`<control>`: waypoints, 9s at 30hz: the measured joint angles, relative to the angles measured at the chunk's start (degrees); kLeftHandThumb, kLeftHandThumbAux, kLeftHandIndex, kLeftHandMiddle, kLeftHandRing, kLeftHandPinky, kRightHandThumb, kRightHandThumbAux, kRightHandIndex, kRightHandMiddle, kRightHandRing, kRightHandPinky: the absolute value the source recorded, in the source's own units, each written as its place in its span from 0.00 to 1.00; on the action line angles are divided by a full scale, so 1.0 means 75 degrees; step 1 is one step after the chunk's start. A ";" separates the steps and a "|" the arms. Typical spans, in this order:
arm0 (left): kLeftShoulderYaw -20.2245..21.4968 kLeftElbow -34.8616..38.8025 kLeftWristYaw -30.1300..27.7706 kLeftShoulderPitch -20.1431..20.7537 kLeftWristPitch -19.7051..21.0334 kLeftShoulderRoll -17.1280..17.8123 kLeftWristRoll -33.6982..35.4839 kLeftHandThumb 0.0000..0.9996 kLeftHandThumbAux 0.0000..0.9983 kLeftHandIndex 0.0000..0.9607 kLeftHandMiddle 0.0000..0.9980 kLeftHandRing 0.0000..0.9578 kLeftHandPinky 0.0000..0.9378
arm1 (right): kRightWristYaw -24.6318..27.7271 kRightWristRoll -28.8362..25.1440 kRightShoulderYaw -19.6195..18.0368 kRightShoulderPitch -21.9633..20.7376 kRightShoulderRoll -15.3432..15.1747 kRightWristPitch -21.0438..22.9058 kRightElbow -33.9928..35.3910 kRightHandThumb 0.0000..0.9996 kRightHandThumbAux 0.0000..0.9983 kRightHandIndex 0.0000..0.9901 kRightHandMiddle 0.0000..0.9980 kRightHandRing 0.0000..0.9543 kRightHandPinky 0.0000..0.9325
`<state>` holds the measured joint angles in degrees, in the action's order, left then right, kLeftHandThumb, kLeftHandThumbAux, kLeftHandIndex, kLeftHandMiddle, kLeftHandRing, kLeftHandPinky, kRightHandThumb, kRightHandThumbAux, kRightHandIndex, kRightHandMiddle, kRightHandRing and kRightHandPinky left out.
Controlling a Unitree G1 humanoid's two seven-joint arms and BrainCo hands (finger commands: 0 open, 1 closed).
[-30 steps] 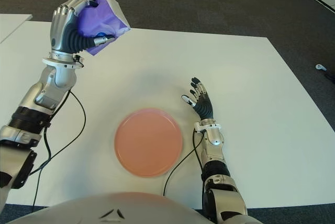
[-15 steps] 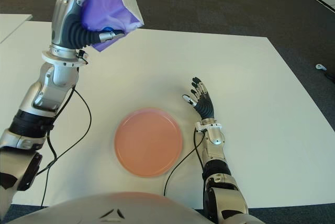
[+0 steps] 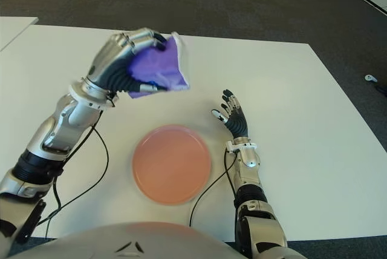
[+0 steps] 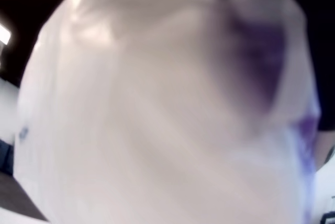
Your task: Put the tissue paper into the plate.
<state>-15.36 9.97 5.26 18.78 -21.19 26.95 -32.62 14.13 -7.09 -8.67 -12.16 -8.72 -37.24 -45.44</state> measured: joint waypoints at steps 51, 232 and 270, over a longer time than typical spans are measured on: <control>-0.1095 0.0418 -0.2462 -0.1222 -0.0598 0.0501 -0.0942 0.75 0.70 0.46 0.84 0.88 0.88 | -0.0003 0.0001 -0.0020 -0.0011 0.0005 -0.0009 -0.0023 0.15 0.65 0.00 0.01 0.00 0.02; 0.2339 -0.3604 -0.1736 -0.0506 0.0201 -0.1344 0.3754 0.00 0.49 0.00 0.00 0.00 0.00 | -0.0206 0.0010 0.0046 -0.0030 0.0004 -0.0018 -0.0046 0.15 0.65 0.00 0.01 0.00 0.02; 0.2063 -0.5592 -0.0409 -0.1607 -0.0802 -0.2800 0.3517 0.00 0.46 0.00 0.00 0.00 0.00 | -0.0136 0.0003 0.0050 -0.0030 -0.0005 -0.0018 -0.0034 0.15 0.65 0.00 0.01 0.00 0.02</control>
<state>0.11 -31.98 2.19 6.72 -27.20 5.96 -6.25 13.11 -7.06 -8.30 -12.38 -8.76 -37.38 -45.69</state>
